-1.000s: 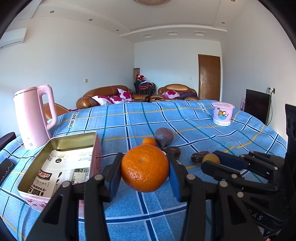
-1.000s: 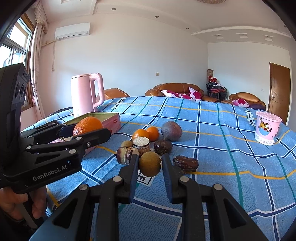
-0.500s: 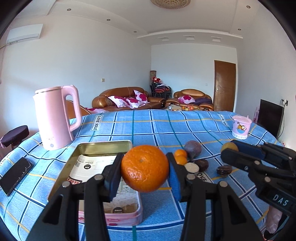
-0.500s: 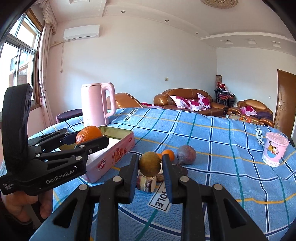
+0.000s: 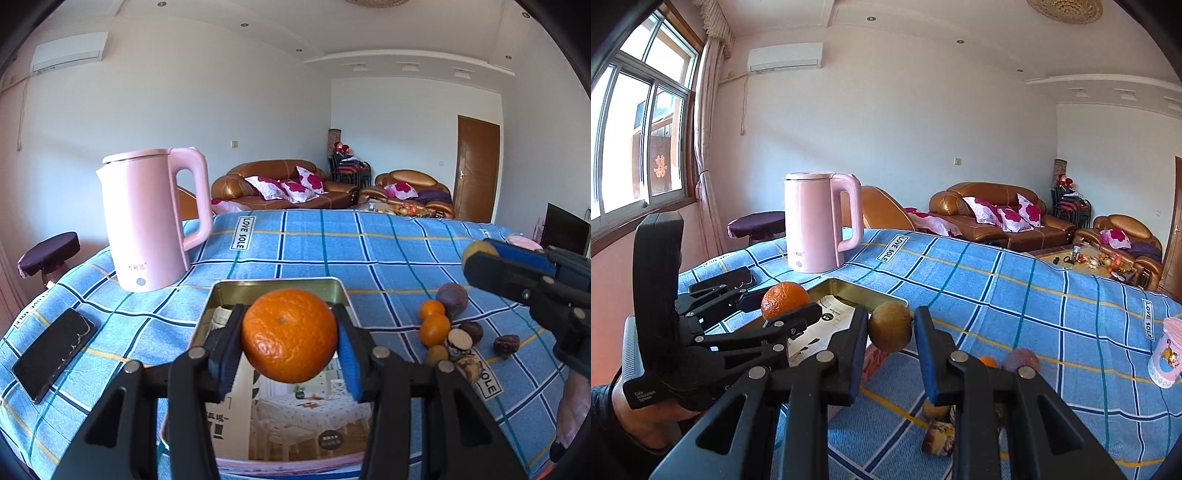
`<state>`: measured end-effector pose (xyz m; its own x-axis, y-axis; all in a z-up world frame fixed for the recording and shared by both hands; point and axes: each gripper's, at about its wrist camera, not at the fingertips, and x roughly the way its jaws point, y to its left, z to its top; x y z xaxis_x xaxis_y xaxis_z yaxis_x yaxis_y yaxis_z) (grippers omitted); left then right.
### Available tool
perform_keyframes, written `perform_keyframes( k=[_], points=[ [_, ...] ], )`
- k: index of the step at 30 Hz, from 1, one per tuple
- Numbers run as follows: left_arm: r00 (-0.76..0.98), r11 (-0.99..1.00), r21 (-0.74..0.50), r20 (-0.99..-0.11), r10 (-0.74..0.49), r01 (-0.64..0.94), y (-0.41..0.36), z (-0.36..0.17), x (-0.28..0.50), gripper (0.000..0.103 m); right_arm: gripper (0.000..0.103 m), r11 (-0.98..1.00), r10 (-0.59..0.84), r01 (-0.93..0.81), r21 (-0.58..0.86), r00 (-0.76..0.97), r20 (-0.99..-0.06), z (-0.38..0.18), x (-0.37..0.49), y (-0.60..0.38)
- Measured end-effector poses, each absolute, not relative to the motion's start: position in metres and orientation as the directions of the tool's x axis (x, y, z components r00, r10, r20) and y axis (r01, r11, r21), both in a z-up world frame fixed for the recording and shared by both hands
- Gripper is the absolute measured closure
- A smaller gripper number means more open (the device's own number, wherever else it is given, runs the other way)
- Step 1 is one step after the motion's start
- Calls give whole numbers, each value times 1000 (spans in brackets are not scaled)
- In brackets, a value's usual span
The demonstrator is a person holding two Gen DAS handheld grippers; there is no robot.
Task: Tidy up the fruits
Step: 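Carry the orange in the left tool and the small fruit in the right tool over the pink tin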
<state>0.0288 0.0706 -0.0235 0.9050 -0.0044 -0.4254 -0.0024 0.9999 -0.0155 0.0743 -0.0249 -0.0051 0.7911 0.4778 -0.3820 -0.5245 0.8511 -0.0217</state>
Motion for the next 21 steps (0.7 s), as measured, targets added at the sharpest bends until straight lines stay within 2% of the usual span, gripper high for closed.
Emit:
perform_keyframes(
  k=[21],
  points=[
    [853,999,-1,-521,38,-45,101,-38,65,56,75,824,489,-567,-17,725,-485,-38,130,37]
  ],
)
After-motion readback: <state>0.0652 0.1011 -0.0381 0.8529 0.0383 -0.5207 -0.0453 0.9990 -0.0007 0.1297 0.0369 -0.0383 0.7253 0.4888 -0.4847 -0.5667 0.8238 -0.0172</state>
